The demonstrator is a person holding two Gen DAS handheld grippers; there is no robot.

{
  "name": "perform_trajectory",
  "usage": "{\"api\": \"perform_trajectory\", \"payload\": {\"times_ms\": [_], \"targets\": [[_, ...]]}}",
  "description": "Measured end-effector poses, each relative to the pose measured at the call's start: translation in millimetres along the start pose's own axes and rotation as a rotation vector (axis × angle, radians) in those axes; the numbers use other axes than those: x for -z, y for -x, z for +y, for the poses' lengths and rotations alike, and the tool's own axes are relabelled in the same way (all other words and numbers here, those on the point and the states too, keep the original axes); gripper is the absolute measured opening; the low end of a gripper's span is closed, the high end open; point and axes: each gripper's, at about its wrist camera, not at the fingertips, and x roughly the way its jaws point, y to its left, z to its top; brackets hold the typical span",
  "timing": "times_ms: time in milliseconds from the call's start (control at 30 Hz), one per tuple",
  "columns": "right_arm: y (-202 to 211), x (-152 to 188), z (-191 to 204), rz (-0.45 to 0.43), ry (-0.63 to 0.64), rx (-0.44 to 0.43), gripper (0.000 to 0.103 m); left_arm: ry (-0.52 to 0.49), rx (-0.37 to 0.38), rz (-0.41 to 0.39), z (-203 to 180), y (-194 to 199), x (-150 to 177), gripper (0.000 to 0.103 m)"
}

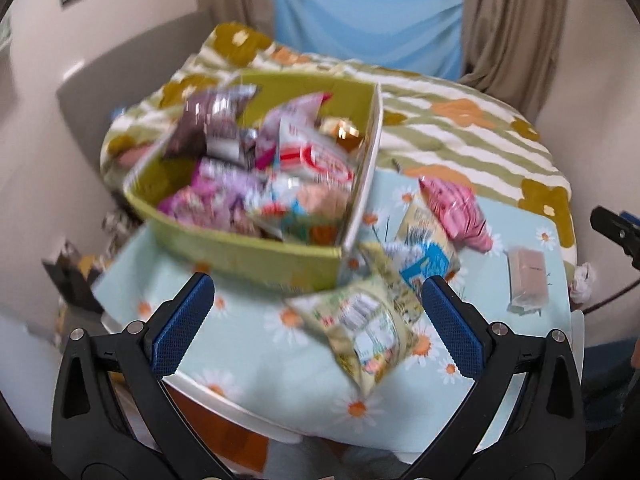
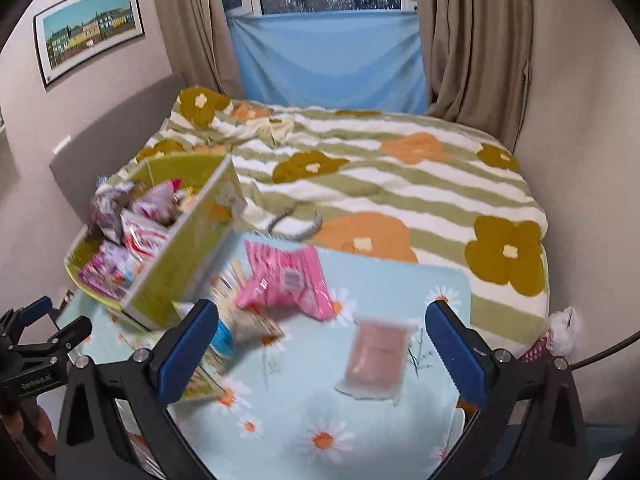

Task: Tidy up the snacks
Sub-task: 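Move both grippers to the remaining snacks beside the box, then grasp the green MPM bag with left gripper while right grasps pink cake pack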

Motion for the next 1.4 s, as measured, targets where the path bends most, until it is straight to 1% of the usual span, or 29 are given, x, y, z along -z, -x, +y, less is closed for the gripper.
{"api": "perform_trajectory", "payload": {"times_ms": [133,233,333,433,567,600,633,667,733,833,867,900,1067,1233,1333,1367,1400], "targets": [[-19.2,15.2,-15.9,0.030,-0.026,-0.001,0.103,0.043,0.004,0.038,-6.1,-23.8,15.9,0.103],[-37.0,26.4,-26.6,0.051,-0.042,0.003,0.103,0.051,0.012,0.061,-13.2,-43.4,25.8,0.103],[-57.7,37.1,-35.7,0.083,-0.066,0.003,0.103,0.050,0.013,0.107,-21.4,-66.6,34.1,0.103],[-75.5,45.0,-42.0,0.105,-0.084,-0.004,0.103,0.052,0.002,0.127,-24.9,-83.2,39.3,0.103],[-94.7,51.4,-46.5,0.131,-0.084,-0.008,0.103,0.065,0.015,0.141,-23.5,-95.9,44.0,0.103],[-98.8,53.0,-47.4,0.136,-0.085,-0.010,0.103,0.071,0.025,0.142,-22.1,-98.0,45.0,0.098],[-102.7,54.1,-48.1,0.141,-0.087,-0.012,0.103,0.078,0.033,0.145,-20.8,-100.5,45.9,0.091],[-107.5,55.4,-48.9,0.146,-0.089,-0.013,0.103,0.087,0.048,0.153,-19.1,-103.2,47.0,0.088],[-114.7,57.5,-49.8,0.154,-0.092,-0.016,0.103,0.098,0.055,0.167,-16.4,-107.5,50.2,0.079],[-125.8,60.0,-51.9,0.169,-0.102,-0.021,0.103,0.101,0.053,0.174,-15.5,-108.8,52.7,0.073],[-128.1,60.5,-51.7,0.171,-0.104,-0.021,0.103,0.105,0.059,0.170,-14.4,-107.7,54.3,0.069],[-130.3,61.1,-51.8,0.173,-0.106,-0.020,0.103,0.107,0.073,0.175,-14.6,-107.4,55.1,0.053],[-137.3,63.5,-51.0,0.171,-0.107,-0.003,0.103,0.084,0.058,0.174,-18.7,-102.3,59.3,0.052],[-147.7,66.6,-54.4,0.189,-0.117,0.019,0.102,0.078,0.051,0.170,-22.0,-97.7,61.5,0.052],[-152.4,68.5,-55.4,0.195,-0.117,0.027,0.097,0.072,0.044,0.166,-21.6,-92.9,63.5,0.052],[-154.5,69.6,-55.4,0.198,-0.113,0.035,0.095,0.070,0.041,0.165,-21.8,-91.7,64.2,0.052],[-156.5,70.5,-55.4,0.201,-0.108,0.043,0.089,0.071,0.041,0.165,-21.9,-93.1,63.8,0.052]]}}
